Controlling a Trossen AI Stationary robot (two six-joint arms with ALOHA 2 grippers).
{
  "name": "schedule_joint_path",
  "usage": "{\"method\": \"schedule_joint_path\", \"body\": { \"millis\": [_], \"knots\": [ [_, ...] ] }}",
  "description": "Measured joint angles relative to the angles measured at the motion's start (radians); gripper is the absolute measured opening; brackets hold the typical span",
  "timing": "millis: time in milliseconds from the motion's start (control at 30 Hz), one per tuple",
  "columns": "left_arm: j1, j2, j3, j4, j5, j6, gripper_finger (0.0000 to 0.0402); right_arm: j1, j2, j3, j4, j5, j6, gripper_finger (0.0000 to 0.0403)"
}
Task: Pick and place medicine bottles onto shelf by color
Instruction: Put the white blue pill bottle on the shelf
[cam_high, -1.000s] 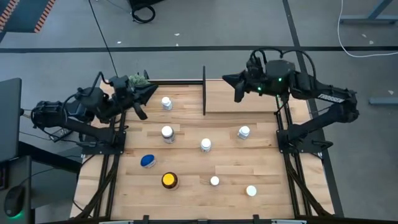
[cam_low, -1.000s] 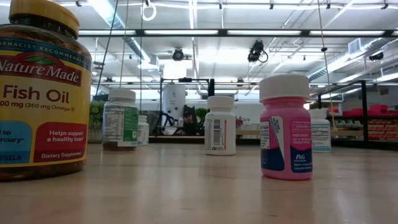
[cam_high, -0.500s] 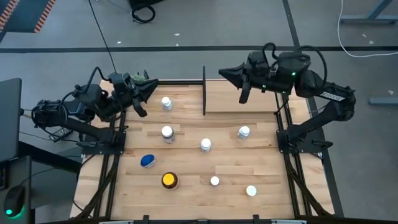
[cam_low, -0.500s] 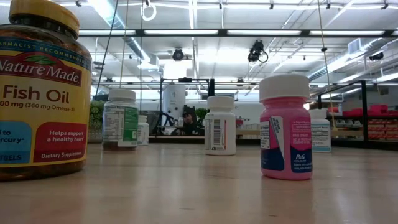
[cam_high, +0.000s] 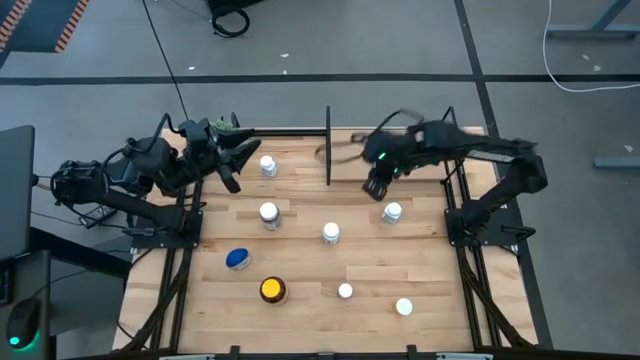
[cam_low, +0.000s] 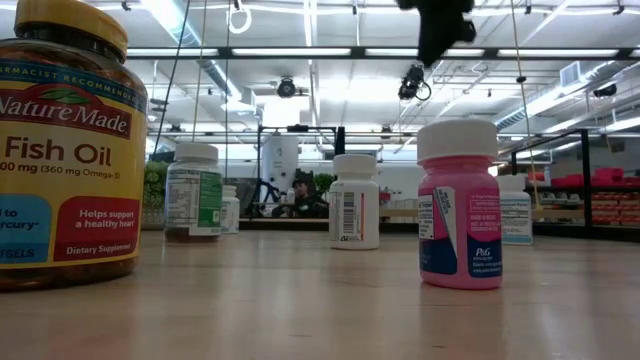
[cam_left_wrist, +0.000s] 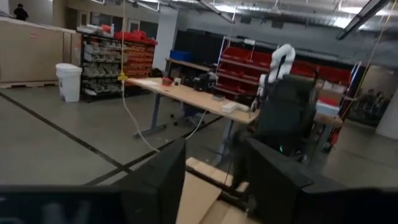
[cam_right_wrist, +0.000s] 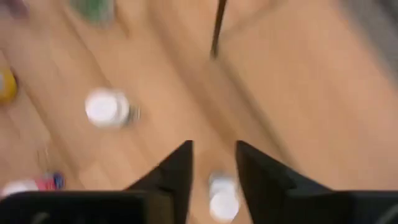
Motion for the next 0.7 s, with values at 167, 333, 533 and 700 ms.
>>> {"method": "schedule_joint_path", "body": {
  "millis": [167, 333, 533, 700],
  "knots": [
    [0.0, -0.009, 0.0, -0.069, 0.0, -0.006, 0.0206, 0.042, 0.009, -0.215, 0.032, -0.086, 0.074, 0.0229],
    [0.0, -0.028, -0.001, -0.149, 0.001, -0.088, 0.0213, 0.071, -0.01, -0.385, 0.057, -0.144, 0.132, 0.0279],
    [0.0, -0.033, -0.001, -0.162, 0.001, -0.108, 0.0205, 0.07, -0.024, -0.423, 0.1, -0.108, 0.122, 0.0291],
    [0.0, -0.034, -0.001, -0.178, 0.001, -0.107, 0.0207, 0.07, -0.024, -0.423, 0.103, -0.005, 0.117, 0.0292]
  ]
}}
